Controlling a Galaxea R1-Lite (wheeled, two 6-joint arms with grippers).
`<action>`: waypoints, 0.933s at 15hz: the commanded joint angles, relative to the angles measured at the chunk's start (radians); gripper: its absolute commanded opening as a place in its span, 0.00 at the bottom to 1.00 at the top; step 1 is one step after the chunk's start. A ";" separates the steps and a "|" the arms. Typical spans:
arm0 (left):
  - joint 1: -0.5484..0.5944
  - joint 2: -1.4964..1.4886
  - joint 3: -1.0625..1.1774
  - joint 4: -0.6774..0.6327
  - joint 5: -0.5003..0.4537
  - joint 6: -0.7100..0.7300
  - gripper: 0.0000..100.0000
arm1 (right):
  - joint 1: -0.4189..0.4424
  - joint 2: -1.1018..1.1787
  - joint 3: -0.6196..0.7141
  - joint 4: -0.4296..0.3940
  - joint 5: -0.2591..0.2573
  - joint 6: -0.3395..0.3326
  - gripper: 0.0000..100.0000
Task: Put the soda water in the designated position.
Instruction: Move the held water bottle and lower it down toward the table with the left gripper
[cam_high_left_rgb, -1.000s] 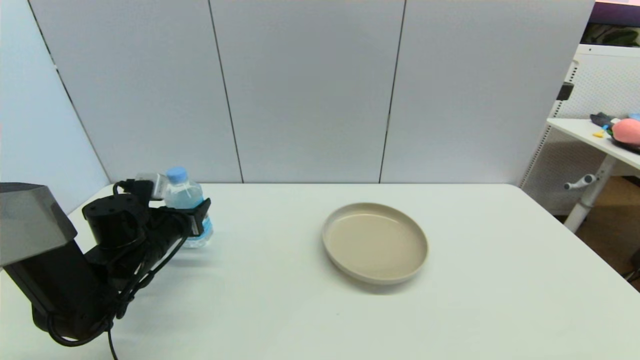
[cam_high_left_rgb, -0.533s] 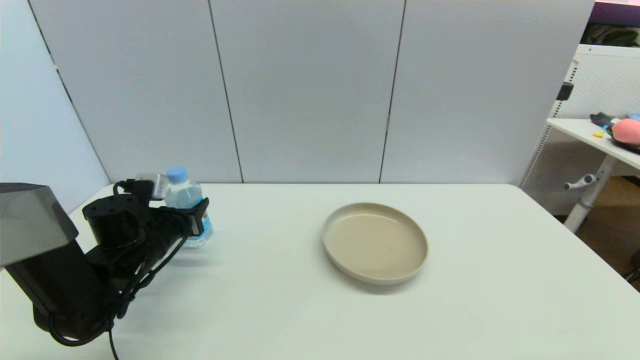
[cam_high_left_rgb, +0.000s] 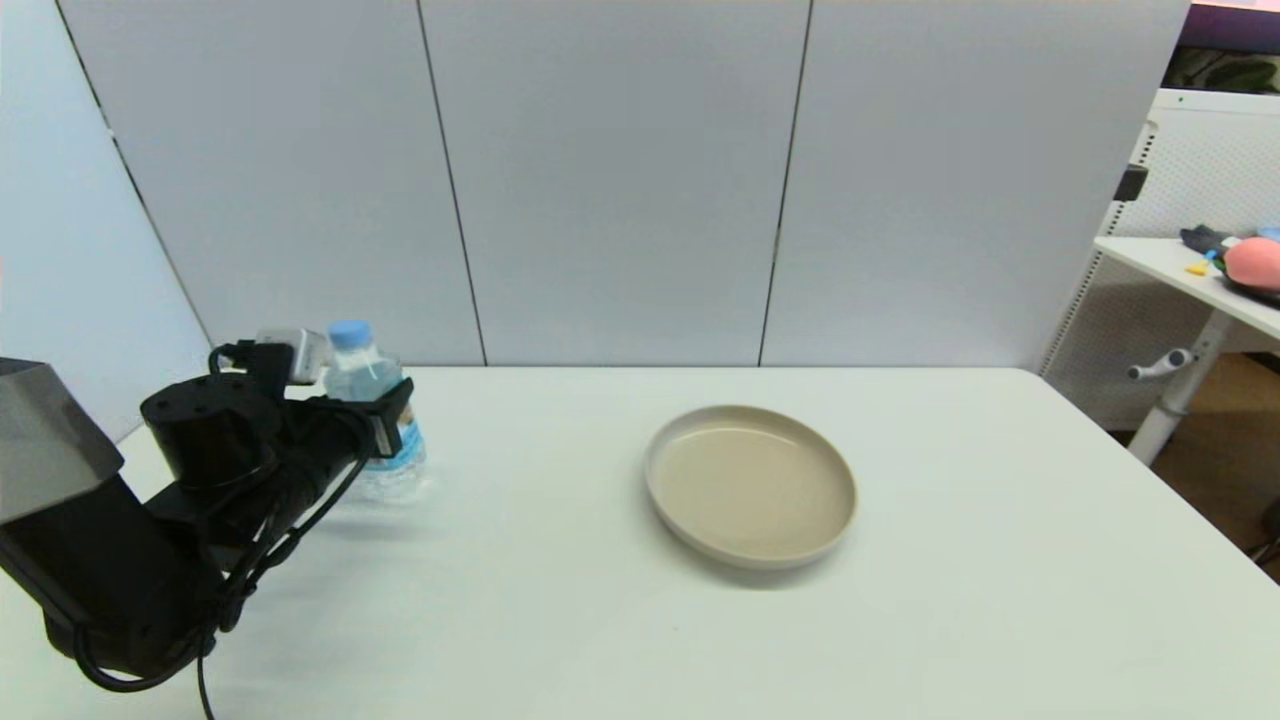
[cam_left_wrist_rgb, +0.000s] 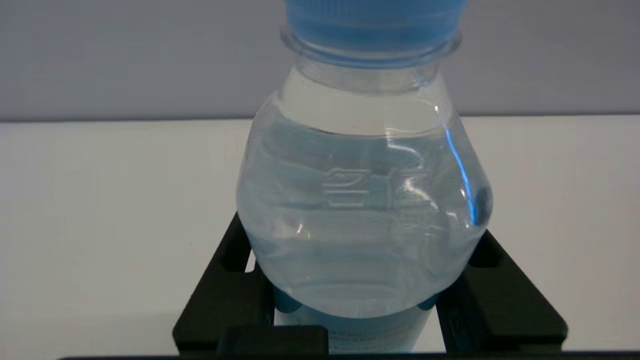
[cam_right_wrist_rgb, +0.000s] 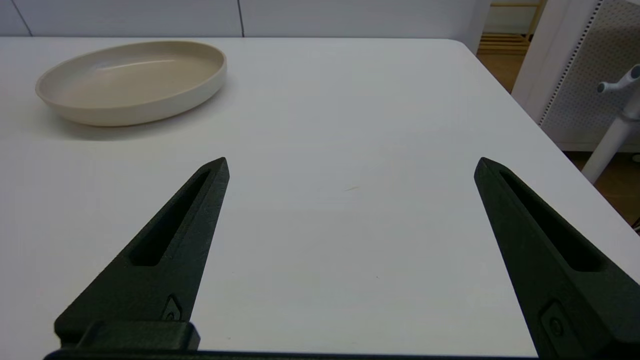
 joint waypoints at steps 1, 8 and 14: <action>-0.006 -0.063 0.020 -0.010 -0.027 0.013 0.00 | 0.000 0.001 0.000 0.000 0.000 0.000 1.00; -0.103 -0.140 0.016 0.016 -0.093 0.039 0.00 | 0.000 0.001 0.000 0.000 0.000 0.000 1.00; -0.372 -0.140 0.003 0.058 -0.142 0.051 0.00 | 0.000 0.001 0.000 0.000 0.000 0.000 1.00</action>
